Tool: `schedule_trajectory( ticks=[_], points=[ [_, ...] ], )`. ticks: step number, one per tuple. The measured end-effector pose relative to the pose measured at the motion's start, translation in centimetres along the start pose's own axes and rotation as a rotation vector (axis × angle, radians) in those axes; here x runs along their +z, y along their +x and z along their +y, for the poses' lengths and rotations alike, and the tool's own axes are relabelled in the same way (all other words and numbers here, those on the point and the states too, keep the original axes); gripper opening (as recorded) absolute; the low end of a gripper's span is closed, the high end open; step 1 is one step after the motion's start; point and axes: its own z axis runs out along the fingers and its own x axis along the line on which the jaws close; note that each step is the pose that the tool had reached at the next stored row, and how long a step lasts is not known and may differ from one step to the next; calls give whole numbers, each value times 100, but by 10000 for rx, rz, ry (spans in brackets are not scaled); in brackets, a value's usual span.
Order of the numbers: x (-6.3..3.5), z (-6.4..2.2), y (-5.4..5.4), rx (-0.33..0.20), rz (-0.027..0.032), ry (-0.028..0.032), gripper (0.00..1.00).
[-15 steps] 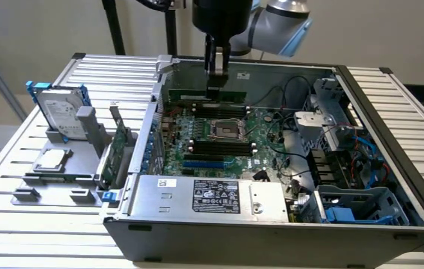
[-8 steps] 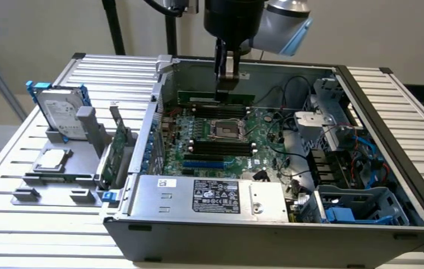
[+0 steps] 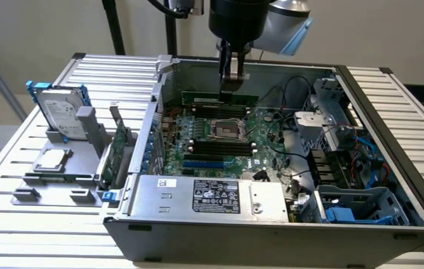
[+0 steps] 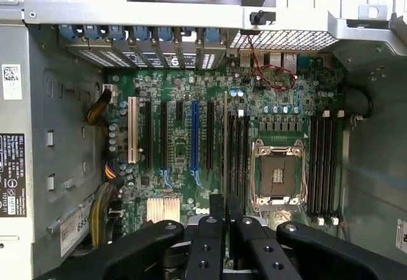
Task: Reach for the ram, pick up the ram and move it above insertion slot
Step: 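Pick up the ram and move it above insertion slot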
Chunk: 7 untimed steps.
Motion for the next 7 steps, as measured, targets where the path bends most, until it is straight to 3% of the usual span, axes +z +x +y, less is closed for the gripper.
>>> schedule_trajectory(
  ticks=[7],
  points=[
    [0,-1,0,-2,0,0,13]
  ],
)
